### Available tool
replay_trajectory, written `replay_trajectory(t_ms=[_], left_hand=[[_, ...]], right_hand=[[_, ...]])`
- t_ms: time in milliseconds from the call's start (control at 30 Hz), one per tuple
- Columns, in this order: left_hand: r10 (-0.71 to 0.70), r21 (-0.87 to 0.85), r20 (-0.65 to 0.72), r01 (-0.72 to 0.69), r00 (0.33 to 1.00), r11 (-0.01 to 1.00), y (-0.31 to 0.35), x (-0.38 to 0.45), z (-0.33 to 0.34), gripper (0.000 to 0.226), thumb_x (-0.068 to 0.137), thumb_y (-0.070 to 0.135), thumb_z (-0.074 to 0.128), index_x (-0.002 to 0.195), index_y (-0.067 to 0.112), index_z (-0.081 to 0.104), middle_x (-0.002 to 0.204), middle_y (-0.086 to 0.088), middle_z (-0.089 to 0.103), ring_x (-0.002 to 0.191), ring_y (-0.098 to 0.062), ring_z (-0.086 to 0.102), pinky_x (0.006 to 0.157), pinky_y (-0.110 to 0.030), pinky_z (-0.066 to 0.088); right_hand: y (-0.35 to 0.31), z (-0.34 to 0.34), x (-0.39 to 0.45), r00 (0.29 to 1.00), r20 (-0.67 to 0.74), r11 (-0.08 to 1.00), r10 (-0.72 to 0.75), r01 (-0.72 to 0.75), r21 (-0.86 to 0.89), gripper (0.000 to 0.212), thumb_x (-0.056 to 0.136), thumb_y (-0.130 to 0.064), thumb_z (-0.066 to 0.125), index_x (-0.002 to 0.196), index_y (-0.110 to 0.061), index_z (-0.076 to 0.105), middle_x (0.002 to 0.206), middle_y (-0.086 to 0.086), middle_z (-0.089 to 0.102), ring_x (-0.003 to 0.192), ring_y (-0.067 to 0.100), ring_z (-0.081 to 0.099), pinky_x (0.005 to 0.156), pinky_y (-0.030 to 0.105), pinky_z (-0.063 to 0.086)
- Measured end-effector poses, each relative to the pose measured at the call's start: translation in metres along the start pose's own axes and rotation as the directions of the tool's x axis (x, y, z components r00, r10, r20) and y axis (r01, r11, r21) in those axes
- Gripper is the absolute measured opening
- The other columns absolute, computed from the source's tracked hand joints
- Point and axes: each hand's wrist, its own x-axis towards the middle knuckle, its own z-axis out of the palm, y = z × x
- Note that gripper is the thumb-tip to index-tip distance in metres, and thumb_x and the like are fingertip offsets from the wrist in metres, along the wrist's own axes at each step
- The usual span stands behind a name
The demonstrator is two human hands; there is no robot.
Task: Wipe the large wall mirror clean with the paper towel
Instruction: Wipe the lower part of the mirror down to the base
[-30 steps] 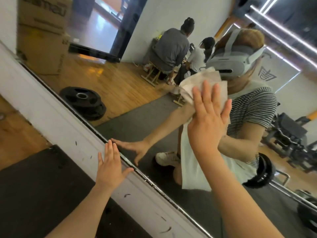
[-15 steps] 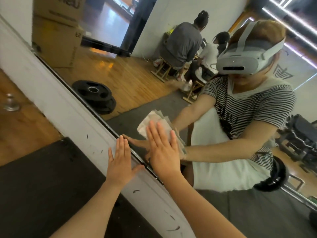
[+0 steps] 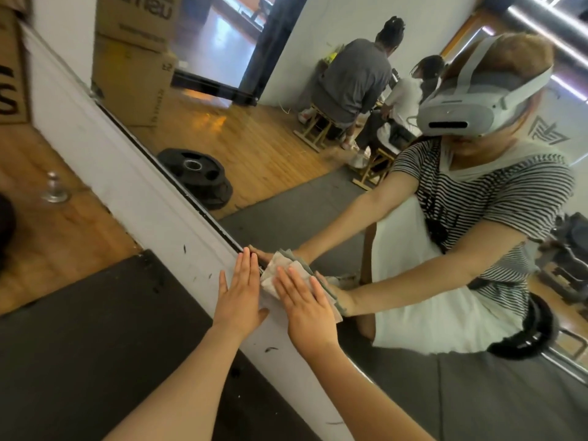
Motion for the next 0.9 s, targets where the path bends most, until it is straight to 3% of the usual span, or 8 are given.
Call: replay_trajectory(t_ms=[133,233,300,367,467,633,800,900], left_hand=[[-0.003,-0.124,0.023,0.006,1.000,0.992,0.013,0.004,-0.004,0.116,0.087,0.059,0.058,0.149,0.003,-0.022,0.156,-0.015,-0.029,0.142,-0.023,-0.029,0.115,-0.040,-0.012],[-0.012,-0.123,0.061,0.020,0.998,0.992,0.014,0.005,-0.007,0.124,0.082,0.067,0.058,0.147,0.001,-0.024,0.154,-0.015,-0.033,0.142,-0.025,-0.030,0.114,-0.041,-0.014],[-0.002,-0.089,0.073,0.008,0.997,0.996,0.010,0.004,-0.008,0.123,0.081,0.068,0.058,0.148,0.002,-0.022,0.154,-0.014,-0.033,0.139,-0.022,-0.033,0.114,-0.044,-0.012],[0.009,-0.064,0.077,-0.004,0.997,0.998,0.007,0.004,-0.010,0.121,0.082,0.067,0.058,0.149,0.003,-0.020,0.155,-0.014,-0.032,0.135,-0.019,-0.034,0.115,-0.047,-0.010],[0.009,-0.049,0.080,-0.005,0.997,0.999,0.005,0.003,-0.011,0.119,0.083,0.066,0.057,0.150,0.005,-0.019,0.156,-0.013,-0.031,0.142,-0.023,-0.029,0.116,-0.048,-0.009],[0.008,-0.036,0.058,-0.006,0.998,0.999,0.003,0.005,-0.007,0.118,0.083,0.064,0.059,0.151,0.006,-0.018,0.156,-0.012,-0.031,0.142,-0.021,-0.027,0.116,-0.048,-0.007],[0.007,-0.022,-0.009,-0.007,1.000,1.000,0.000,0.005,0.000,0.116,0.084,0.063,0.059,0.151,0.009,-0.018,0.157,-0.010,-0.030,0.146,-0.023,-0.021,0.118,-0.046,-0.003],[0.011,-0.061,-0.056,-0.014,0.998,0.998,-0.002,0.004,0.005,0.114,0.084,0.061,0.060,0.152,0.010,-0.016,0.158,-0.009,-0.027,0.143,-0.020,-0.024,0.118,-0.044,-0.001]], right_hand=[[0.010,-0.012,0.009,0.996,-0.090,1.000,-0.002,0.001,-0.010,0.077,0.057,-0.033,0.088,0.129,-0.019,0.062,0.145,0.000,0.041,0.139,0.016,0.030,0.120,0.036,-0.009],[0.030,-0.037,0.030,0.970,-0.240,0.999,0.031,-0.032,0.002,0.079,0.055,-0.021,0.088,0.129,-0.015,0.061,0.142,0.004,0.052,0.139,0.020,0.033,0.118,0.037,-0.008],[0.051,-0.067,0.050,0.919,-0.383,0.995,0.097,-0.096,0.021,0.067,0.064,-0.015,0.074,0.130,-0.013,0.061,0.141,0.007,0.053,0.134,0.026,0.044,0.116,0.038,-0.003],[0.073,-0.097,0.068,0.857,-0.478,0.980,0.191,-0.195,0.042,0.059,0.075,-0.012,0.045,0.132,-0.013,0.060,0.142,0.008,0.052,0.131,0.027,0.048,0.116,0.037,-0.002],[0.095,-0.130,0.084,0.795,-0.526,0.949,0.302,-0.300,0.092,0.067,0.072,-0.005,0.036,0.135,-0.014,0.056,0.146,0.008,0.048,0.136,0.027,0.040,0.115,0.041,0.006],[0.116,-0.166,0.095,0.718,-0.525,0.885,0.457,-0.424,0.190,0.065,0.076,0.003,0.049,0.138,-0.015,0.051,0.153,0.005,0.039,0.144,0.027,0.027,0.115,0.048,0.006],[0.101,-0.147,0.098,0.697,-0.572,0.892,0.433,-0.423,0.159,0.062,0.079,-0.003,0.056,0.141,-0.010,0.049,0.152,0.012,0.039,0.142,0.032,0.032,0.114,0.050,0.005],[0.083,-0.123,0.093,0.753,-0.538,0.919,0.380,-0.376,0.122,0.068,0.075,-0.008,0.049,0.143,-0.011,0.045,0.152,0.011,0.039,0.142,0.030,0.030,0.116,0.046,-0.002]])
